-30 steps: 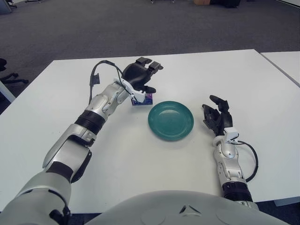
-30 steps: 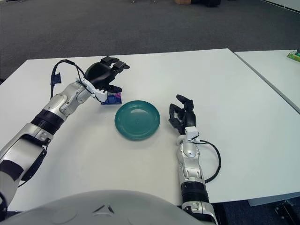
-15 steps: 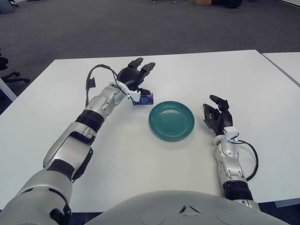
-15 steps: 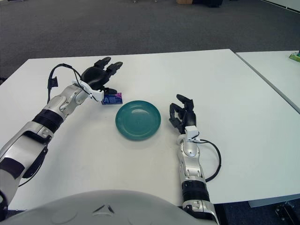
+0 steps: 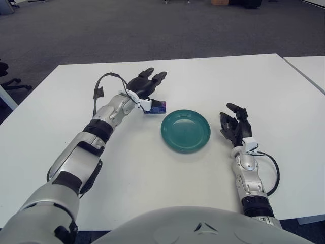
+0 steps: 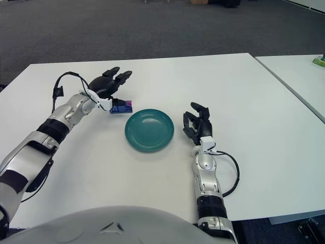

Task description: Put the gum into the plate.

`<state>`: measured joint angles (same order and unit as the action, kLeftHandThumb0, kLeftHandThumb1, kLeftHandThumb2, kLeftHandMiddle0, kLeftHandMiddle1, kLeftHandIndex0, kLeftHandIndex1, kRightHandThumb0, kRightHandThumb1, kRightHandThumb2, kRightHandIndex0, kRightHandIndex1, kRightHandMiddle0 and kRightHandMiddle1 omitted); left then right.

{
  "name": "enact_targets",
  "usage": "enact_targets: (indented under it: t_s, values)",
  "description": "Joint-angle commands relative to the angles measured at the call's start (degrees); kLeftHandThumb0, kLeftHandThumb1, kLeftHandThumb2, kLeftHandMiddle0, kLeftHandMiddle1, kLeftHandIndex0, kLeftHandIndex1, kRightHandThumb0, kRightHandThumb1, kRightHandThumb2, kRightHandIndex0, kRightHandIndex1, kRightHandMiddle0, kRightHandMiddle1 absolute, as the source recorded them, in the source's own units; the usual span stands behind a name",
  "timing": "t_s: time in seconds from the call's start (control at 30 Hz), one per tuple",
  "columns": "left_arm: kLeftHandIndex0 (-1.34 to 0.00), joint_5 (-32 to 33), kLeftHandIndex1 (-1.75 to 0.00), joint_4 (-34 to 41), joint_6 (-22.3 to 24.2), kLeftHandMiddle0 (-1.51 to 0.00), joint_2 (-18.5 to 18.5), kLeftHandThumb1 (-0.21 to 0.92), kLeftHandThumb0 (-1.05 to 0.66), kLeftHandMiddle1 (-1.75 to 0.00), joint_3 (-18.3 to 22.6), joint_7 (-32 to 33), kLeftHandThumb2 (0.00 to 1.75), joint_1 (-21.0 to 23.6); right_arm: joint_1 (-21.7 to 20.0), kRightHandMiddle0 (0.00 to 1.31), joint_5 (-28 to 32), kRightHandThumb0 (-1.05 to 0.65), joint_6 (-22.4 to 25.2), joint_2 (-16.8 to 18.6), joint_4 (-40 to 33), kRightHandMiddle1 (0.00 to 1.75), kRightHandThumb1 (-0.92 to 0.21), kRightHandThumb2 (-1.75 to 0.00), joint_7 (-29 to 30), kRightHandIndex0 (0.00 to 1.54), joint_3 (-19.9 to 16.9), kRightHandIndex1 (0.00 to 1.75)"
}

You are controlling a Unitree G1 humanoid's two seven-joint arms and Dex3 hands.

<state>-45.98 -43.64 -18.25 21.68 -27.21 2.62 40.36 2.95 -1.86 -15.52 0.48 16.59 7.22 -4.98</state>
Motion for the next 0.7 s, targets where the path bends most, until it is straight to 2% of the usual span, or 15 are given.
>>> enact_targets:
  t_s: [0.0, 0.27, 0.3, 0.43, 0.67]
  values:
    - [-0.06, 0.09, -0.04, -1.52, 0.29, -0.05, 0.31, 0.92, -1.05, -0.02, -0.81, -0.88, 0.42, 1.10, 3.25, 0.09, 0.44, -0.55, 4.28, 0.43, 3.35, 0.96, -0.92, -0.53, -0.31, 0.44, -0.01, 0.46]
    - [-0.10, -1.32, -0.09, -5.99, -0.14, -0.07, -0.29, 0.92, -1.05, -0.02, -3.31, 0.32, 0.48, 1.89, 3.40, 0.09, 0.45, -0.53, 4.58, 0.41, 3.00, 0.96, -0.92, -0.53, -0.22, 0.43, -0.14, 0.46]
    - [-0.06, -1.46, -0.19, -6.40, -0.22, -0.08, -0.35, 0.92, -1.05, -0.01, -3.59, 0.50, 0.48, 1.97, 3.41, 0.09, 0.44, -0.53, 4.68, 0.40, 2.94, 0.96, -0.92, -0.53, -0.19, 0.43, -0.17, 0.46]
    - [-0.01, -2.06, -0.38, -8.50, -0.62, -0.10, -0.83, 0.92, -1.05, -0.01, -4.79, 1.43, 0.47, 2.17, 3.41, 0.09, 0.42, -0.52, 5.10, 0.40, 2.72, 0.96, -0.92, -0.53, 0.07, 0.42, -0.34, 0.46]
    - [0.00, -2.45, -0.49, -12.63, -1.58, -0.13, -2.03, 0.92, -1.05, -0.01, -6.61, 3.34, 0.45, 1.96, 3.56, 0.09, 0.43, -0.52, 5.19, 0.19, 2.57, 0.96, -0.92, -0.53, -0.16, 0.42, -0.34, 0.46]
